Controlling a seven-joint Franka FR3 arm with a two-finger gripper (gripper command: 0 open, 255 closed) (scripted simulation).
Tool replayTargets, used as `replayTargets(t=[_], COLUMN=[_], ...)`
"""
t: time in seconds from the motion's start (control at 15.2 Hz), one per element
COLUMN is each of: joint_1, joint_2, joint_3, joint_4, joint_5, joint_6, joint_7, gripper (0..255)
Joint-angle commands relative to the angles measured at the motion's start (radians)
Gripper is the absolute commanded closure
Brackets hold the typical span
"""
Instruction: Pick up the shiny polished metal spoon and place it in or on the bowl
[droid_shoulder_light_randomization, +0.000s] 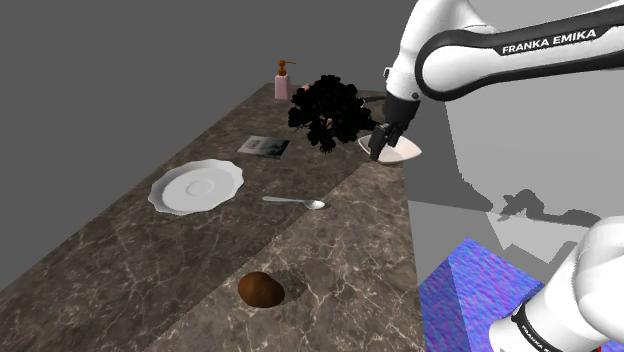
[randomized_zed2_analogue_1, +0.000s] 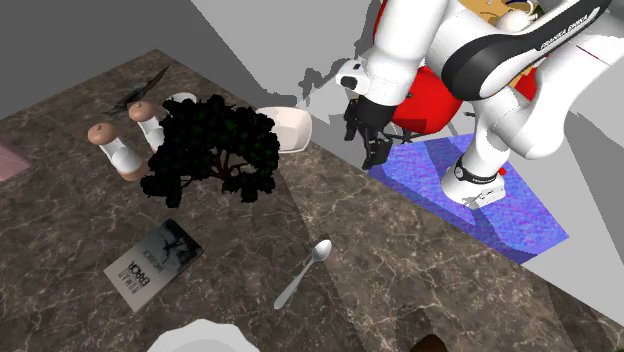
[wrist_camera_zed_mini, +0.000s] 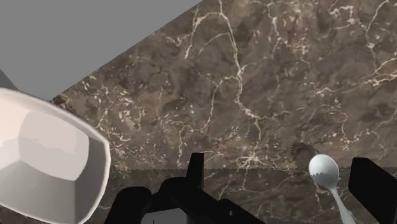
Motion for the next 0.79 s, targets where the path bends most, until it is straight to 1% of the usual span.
replayTargets(t=[0.0, 0.4, 0.73], joint_1=[0.013, 0.055, 0.083], joint_2=[0.058, 0.254, 0.419], joint_3=[0.0, 0.014, 0.035], joint_4=[0.012, 0.098, 0.197], joint_5=[0.017, 0.07, 0.114], joint_6=[0.051, 0.173, 0.247], joint_7=[-0.022, -0.082, -0.134], gripper=[0, 0, 0])
